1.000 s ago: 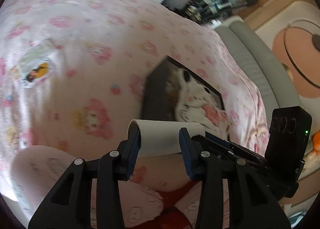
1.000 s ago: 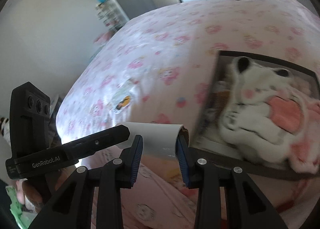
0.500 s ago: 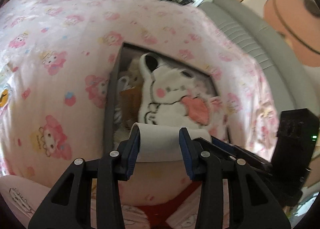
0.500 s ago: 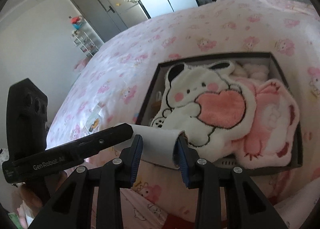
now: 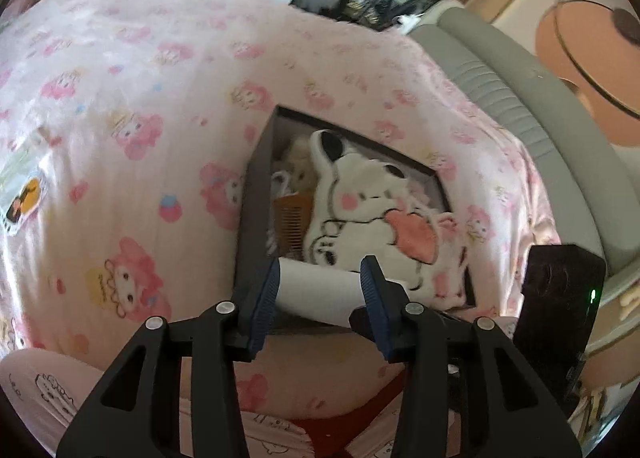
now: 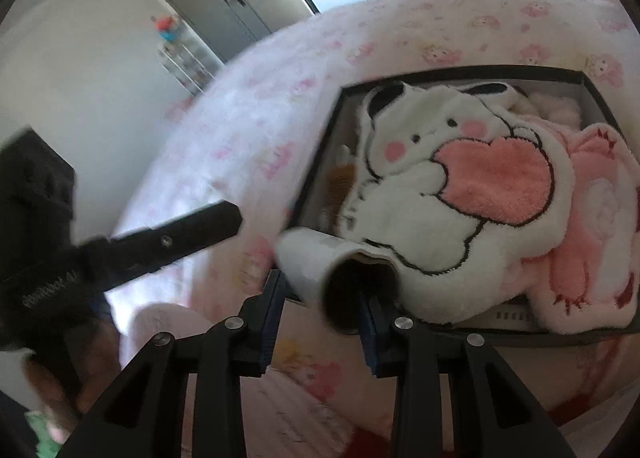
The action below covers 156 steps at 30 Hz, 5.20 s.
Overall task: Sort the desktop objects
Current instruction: 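Carry the cardboard tube over the box, lower it in and open the right gripper, then move the right gripper from the box to the clear plastic bag, then grasp the clear plastic bag with the green stick with the right gripper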
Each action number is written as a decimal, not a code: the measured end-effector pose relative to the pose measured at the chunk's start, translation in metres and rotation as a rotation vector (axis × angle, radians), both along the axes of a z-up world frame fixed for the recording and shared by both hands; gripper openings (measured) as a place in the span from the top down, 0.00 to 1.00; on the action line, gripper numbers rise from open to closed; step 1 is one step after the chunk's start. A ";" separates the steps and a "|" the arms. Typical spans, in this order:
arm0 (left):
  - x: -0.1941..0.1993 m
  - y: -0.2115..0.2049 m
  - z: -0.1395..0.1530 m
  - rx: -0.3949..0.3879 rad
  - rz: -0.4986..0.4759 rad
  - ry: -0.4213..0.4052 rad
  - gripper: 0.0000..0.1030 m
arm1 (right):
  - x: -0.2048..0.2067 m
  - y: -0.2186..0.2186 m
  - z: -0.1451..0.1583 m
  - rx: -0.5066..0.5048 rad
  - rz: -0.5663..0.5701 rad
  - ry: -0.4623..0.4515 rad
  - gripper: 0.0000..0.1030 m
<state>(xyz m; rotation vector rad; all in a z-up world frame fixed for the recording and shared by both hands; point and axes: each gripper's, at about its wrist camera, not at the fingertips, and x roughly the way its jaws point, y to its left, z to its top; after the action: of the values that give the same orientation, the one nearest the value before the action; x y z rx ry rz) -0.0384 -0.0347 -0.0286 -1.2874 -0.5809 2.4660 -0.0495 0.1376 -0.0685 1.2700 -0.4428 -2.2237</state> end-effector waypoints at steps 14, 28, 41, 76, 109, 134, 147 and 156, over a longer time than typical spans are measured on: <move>0.004 0.035 -0.015 0.054 -0.123 -0.053 0.70 | 0.013 0.032 0.017 0.161 -0.116 0.037 0.84; -0.015 0.025 -0.037 -0.016 -0.033 -0.108 0.69 | -0.015 -0.002 -0.014 0.198 -0.046 0.023 0.99; 0.002 0.037 -0.020 0.058 -0.114 -0.060 0.67 | 0.013 0.040 0.019 0.151 -0.109 0.056 0.95; 0.080 -0.002 0.060 -0.017 -0.027 0.092 0.51 | 0.066 -0.014 0.089 0.265 -0.152 0.176 0.50; 0.072 -0.221 -0.006 0.031 0.369 0.002 0.52 | -0.013 -0.257 0.024 0.296 0.288 0.092 0.50; -0.027 -0.350 -0.147 0.152 0.605 -0.173 0.61 | -0.154 -0.365 -0.085 0.288 0.297 -0.020 0.50; -0.037 -0.347 -0.147 0.208 0.563 -0.158 0.75 | -0.158 -0.378 -0.099 0.165 0.441 -0.109 0.93; -0.031 -0.357 -0.144 0.193 0.623 -0.178 0.74 | -0.171 -0.369 -0.089 0.212 0.322 -0.075 0.87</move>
<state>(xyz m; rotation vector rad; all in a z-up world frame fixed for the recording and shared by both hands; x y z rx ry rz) -0.0697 -0.3915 -0.1724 -1.4131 -1.4132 2.6697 -0.2206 -0.2312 -0.1574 1.4246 -0.0226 -1.9930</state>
